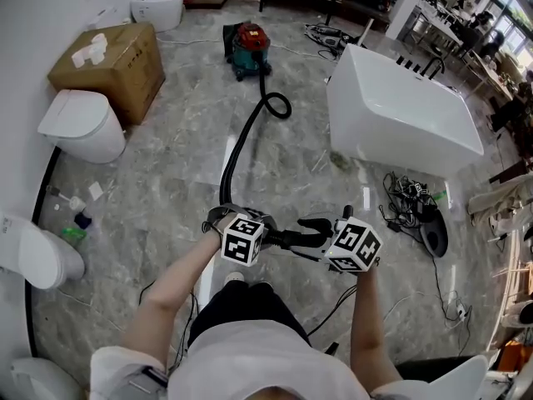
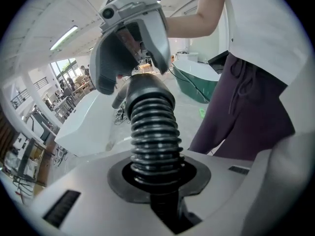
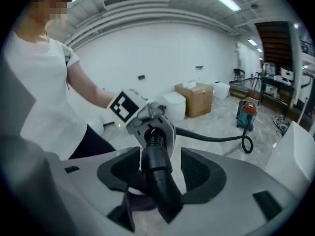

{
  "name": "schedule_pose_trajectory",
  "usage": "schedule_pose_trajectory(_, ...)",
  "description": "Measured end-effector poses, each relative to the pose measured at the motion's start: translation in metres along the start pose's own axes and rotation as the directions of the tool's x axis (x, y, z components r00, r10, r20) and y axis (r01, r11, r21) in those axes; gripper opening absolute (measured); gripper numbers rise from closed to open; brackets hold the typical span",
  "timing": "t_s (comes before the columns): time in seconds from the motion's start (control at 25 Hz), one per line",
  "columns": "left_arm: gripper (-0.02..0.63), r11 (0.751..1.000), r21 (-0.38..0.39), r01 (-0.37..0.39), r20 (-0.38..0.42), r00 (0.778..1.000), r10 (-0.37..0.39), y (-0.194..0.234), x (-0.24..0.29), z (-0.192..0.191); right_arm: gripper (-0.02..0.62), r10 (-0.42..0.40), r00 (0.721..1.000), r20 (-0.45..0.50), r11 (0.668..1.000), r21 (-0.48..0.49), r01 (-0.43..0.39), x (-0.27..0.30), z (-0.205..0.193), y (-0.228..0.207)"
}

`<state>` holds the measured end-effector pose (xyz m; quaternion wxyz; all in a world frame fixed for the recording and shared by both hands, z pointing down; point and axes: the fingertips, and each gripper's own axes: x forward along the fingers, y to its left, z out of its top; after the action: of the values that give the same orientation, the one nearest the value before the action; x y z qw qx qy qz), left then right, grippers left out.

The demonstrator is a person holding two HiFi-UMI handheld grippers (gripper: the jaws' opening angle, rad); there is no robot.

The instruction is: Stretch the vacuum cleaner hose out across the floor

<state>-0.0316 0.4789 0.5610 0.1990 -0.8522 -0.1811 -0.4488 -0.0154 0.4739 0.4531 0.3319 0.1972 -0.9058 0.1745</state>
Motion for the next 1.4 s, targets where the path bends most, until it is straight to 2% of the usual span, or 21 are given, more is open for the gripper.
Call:
schedule_pose_trajectory(0.08,0.095,1.000,-0.011,0.012,0.008,1.000,-0.012,-0.002,0.001,0.002,0.247,0.006,0.991,-0.136,0.997,-0.073,-0.016,0.011,-0.015,0.005)
schedule_pose_trajectory(0.16,0.095,1.000,-0.018,0.025,0.008,1.000,-0.025,-0.001,0.000,0.004,0.247,-0.022,0.963,-0.268,0.987,-0.161,-0.022,0.020,-0.029,0.005)
schedule_pose_trajectory(0.28,0.095,0.999,-0.022,0.041,0.016,0.999,-0.041,-0.001,0.000,0.008,0.249,-0.069,0.924,-0.375,0.955,-0.292,-0.047,0.035,-0.040,0.007)
schedule_pose_trajectory(0.44,0.095,0.998,-0.025,0.049,0.042,0.998,-0.048,0.001,-0.002,0.016,0.246,-0.142,0.893,-0.426,0.922,-0.385,-0.037,0.053,-0.045,0.005)
schedule_pose_trajectory(0.52,0.097,0.998,-0.030,0.050,0.048,0.998,-0.048,0.002,-0.004,0.016,0.218,-0.143,0.884,-0.445,0.923,-0.382,-0.042,0.056,-0.047,0.005)
schedule_pose_trajectory(0.68,0.103,0.999,-0.041,-0.012,0.092,0.996,0.016,0.010,-0.009,0.022,0.213,-0.111,0.911,-0.398,0.948,-0.318,-0.024,0.054,-0.044,0.005)
schedule_pose_trajectory(0.76,0.106,0.999,-0.036,-0.031,0.096,0.995,0.034,0.012,-0.010,0.023,0.213,-0.106,0.919,-0.380,0.952,-0.305,-0.016,0.053,-0.042,0.005)
schedule_pose_trajectory(0.84,0.109,0.997,-0.065,-0.050,0.114,0.992,0.057,0.014,-0.012,0.026,0.213,-0.105,0.920,-0.377,0.954,-0.298,-0.013,0.053,-0.043,0.005)
schedule_pose_trajectory(0.88,0.133,0.992,-0.107,-0.066,0.143,0.986,0.081,0.018,-0.014,0.029,0.213,-0.112,0.915,-0.387,0.954,-0.299,-0.009,0.052,-0.046,0.004)
schedule_pose_trajectory(0.92,0.277,0.982,-0.169,-0.081,0.189,0.976,0.112,0.024,-0.020,0.034,0.213,-0.127,0.907,-0.402,0.954,-0.299,0.001,0.051,-0.051,0.001)
schedule_pose_trajectory(1.0,0.337,0.945,-0.315,-0.088,0.304,0.934,0.189,0.039,-0.039,0.040,0.213,-0.163,0.890,-0.427,0.957,-0.288,0.037,0.046,-0.065,-0.008)
schedule_pose_trajectory(1.04,0.339,0.920,-0.383,-0.087,0.357,0.904,0.234,0.047,-0.052,0.041,0.213,-0.174,0.888,-0.426,0.961,-0.270,0.059,0.042,-0.070,-0.013)
schedule_pose_trajectory(1.12,0.339,0.865,-0.496,-0.079,0.425,0.846,0.321,0.060,-0.077,0.037,0.213,-0.177,0.901,-0.396,0.972,-0.214,0.097,0.036,-0.073,-0.021)
schedule_pose_trajectory(1.28,0.337,0.757,-0.648,-0.082,0.443,0.768,0.463,0.070,-0.100,0.012,0.213,-0.190,0.936,-0.297,0.980,-0.120,0.161,0.027,-0.062,-0.032)
schedule_pose_trajectory(1.32,0.337,0.725,-0.685,-0.080,0.442,0.745,0.500,0.071,-0.103,0.006,0.213,-0.202,0.939,-0.278,0.978,-0.103,0.180,0.026,-0.060,-0.035)
schedule_pose_trajectory(1.4,0.337,0.646,-0.762,-0.041,0.451,0.682,0.575,0.073,-0.111,-0.003,0.213,-0.220,0.948,-0.230,0.976,-0.053,0.213,0.025,-0.056,-0.041)
